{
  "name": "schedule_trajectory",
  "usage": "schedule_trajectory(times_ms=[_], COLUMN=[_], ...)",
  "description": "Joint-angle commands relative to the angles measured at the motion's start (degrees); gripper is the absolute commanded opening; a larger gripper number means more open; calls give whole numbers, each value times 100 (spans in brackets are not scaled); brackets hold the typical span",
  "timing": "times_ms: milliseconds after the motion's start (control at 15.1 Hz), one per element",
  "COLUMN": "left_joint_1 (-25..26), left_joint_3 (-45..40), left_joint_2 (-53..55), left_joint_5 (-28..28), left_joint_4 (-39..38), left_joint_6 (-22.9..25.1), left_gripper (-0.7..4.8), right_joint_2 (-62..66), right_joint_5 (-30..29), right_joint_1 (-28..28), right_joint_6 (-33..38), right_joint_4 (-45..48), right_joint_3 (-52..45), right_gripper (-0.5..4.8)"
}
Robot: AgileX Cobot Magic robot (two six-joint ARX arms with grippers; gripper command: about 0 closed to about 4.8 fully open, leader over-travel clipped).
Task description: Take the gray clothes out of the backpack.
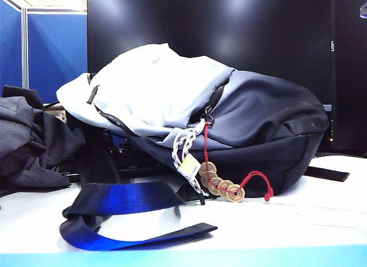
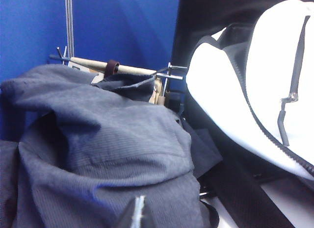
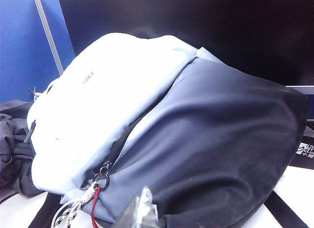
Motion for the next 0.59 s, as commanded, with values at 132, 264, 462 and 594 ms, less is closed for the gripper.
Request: schedule_trajectory(times_ms=[132,264,462,594], left_joint_1=[9,0,0,0], left_joint_3=[0,0,0,0], left_joint_2=[-13,-13,-13,-13], left_joint_5=[2,20,17,17], left_joint_4=[120,109,107,107], left_joint_6=[-17,-17,-17,-17], left_gripper=[-3,-3,-3,-3], right_joint_2=[-9,-9,-9,-9], right_joint_5=[15,15,15,15], right_joint_1=[0,0,0,0], right_joint_6=[20,20,20,20], right_joint_4=[74,74,74,74], right_joint_3=[37,37,37,37], right_gripper=[-1,-1,-1,-1])
